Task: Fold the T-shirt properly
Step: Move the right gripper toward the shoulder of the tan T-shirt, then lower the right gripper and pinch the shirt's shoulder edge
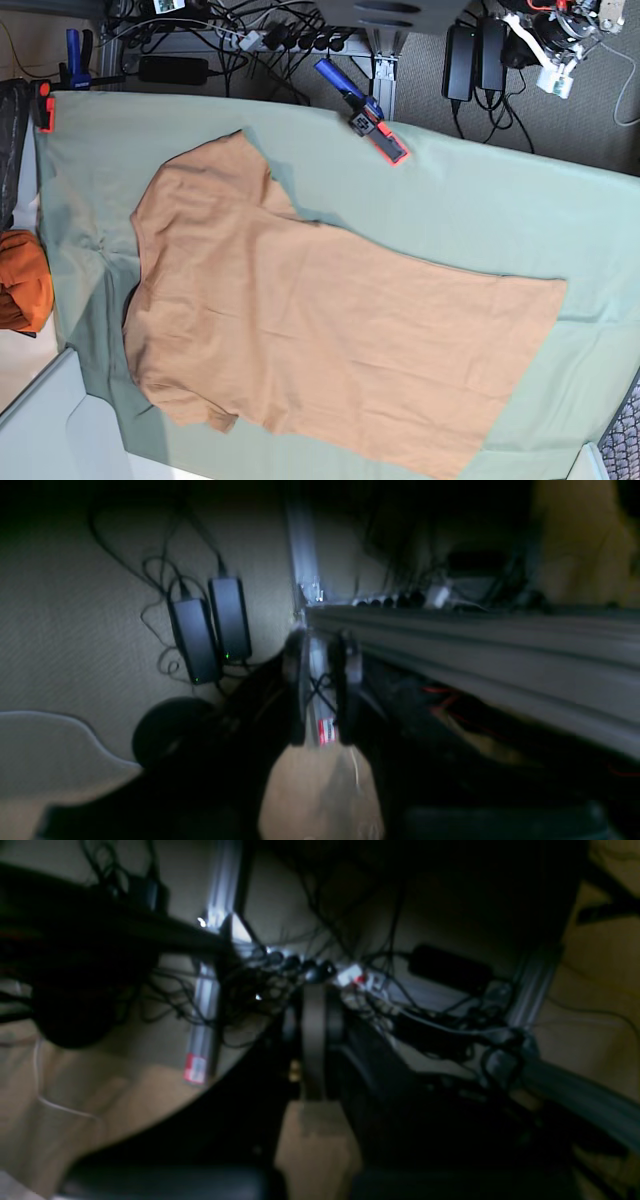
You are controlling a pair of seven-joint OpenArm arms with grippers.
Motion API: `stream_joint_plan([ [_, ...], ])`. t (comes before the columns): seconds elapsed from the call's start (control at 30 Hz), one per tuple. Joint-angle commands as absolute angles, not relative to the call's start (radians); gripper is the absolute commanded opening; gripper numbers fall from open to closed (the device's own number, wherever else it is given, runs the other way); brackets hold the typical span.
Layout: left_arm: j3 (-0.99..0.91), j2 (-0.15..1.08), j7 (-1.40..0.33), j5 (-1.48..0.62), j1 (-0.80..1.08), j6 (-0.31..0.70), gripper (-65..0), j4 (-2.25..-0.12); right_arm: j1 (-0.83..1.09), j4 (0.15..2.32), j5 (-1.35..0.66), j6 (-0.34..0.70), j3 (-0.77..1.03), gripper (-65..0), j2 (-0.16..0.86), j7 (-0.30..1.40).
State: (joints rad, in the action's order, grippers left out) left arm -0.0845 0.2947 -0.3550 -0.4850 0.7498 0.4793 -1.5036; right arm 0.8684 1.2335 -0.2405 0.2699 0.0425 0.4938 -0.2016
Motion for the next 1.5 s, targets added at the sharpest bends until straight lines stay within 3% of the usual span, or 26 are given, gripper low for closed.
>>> stream_joint_plan([
  [0.0, -0.11, 0.31, -0.359, -0.506, 0.776, 0.508, -52.5, -1.556, 0.902, 1.28, -0.28, 0.341, 0.056, -65.0, 0.51, -0.197],
  [0.17, -0.211, 0.335, -0.464, -0.559, 0.828, 0.579, -52.5, -1.775, 0.968, 1.499, -0.44, 0.34, 0.122, -65.0, 0.515, -0.054],
  [0.43, -0.321, 0.375, -0.562, -0.595, 0.871, 0.581, -52.4, -1.982, 0.981, 1.804, -0.614, 0.308, 0.241, -64.7, 0.512, 0.111],
  [0.63, -0.336, 0.418, -0.581, -0.595, 0.871, 0.581, -52.4, -1.988, 0.867, 1.868, -0.682, 0.171, 0.286, -31.4, 0.482, 0.134],
  [0.7, -0.336, 0.43, -0.581, -0.595, 0.876, 0.581, -52.4, -1.988, 0.811, 1.868, -0.675, 0.082, 0.286, -25.6, 0.46, 0.163],
  [0.77, -0.336, 0.44, -0.58, -0.595, 0.881, 0.581, -52.4, -1.988, 0.759, 1.868, -0.596, 0.07, 0.286, -21.8, 0.435, 0.208],
  [1.13, -0.336, 0.466, -0.58, -0.588, 0.915, 0.58, -52.4, -1.988, 0.67, 1.867, -0.505, 0.059, 0.285, -21.7, 0.389, 0.249],
  [1.27, -0.336, 0.467, -0.58, -0.588, 0.914, 0.581, -52.4, -1.988, 0.633, 1.864, -0.501, -0.039, 0.285, -21.7, 0.332, 0.304],
  [1.47, -0.347, 0.469, -0.581, -0.588, 0.917, 0.581, -52.4, -1.988, 0.59, 1.856, -0.544, -0.038, 0.285, -21.7, 0.23, 0.337],
])
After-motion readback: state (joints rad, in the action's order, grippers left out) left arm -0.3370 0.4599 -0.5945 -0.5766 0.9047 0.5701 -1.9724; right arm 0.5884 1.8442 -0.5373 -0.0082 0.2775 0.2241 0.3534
